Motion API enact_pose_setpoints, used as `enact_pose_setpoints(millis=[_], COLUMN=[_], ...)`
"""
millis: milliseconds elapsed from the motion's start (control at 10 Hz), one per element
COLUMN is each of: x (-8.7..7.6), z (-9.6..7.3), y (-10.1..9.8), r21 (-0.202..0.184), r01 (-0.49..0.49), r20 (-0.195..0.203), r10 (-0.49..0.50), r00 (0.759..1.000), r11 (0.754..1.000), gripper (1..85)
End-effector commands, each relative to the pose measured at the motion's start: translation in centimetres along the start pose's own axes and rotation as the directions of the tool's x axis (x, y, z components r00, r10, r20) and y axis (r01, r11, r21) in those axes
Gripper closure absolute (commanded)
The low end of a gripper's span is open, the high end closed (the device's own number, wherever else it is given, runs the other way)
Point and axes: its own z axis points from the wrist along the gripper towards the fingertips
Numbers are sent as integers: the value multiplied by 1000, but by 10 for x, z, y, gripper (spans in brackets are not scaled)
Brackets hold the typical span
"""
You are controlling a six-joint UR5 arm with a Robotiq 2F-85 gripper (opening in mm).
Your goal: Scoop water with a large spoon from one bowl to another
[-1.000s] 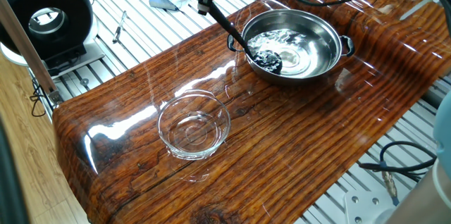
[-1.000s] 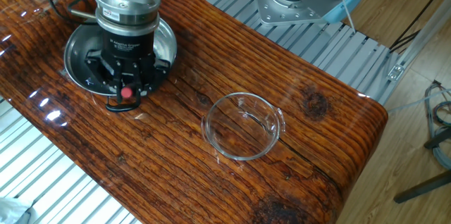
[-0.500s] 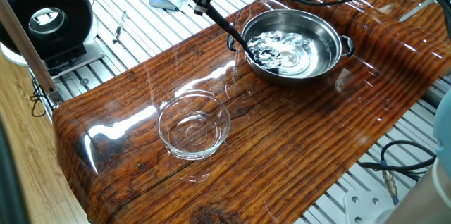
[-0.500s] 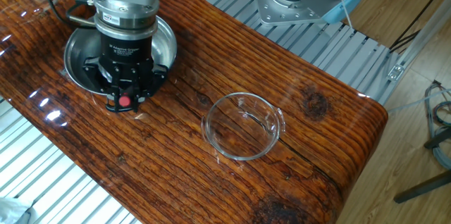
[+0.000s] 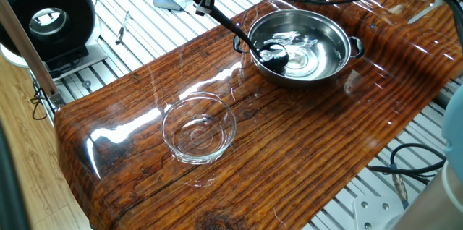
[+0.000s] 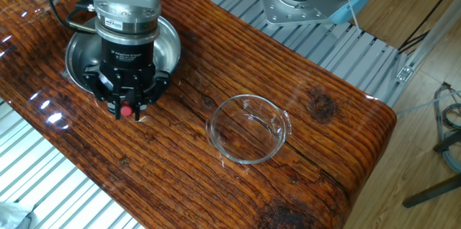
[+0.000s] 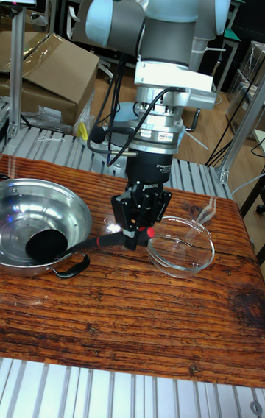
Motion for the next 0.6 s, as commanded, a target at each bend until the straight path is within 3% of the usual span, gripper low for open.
enact_pose_setpoints(millis=[0,500], x=[-5,10], z=[4,10], y=[0,-2], r21=[-4,10], r01=[-6,-3], r20=[44,36], r10=[6,2], r00=[999,999], r11=[1000,1000], gripper=[847,847])
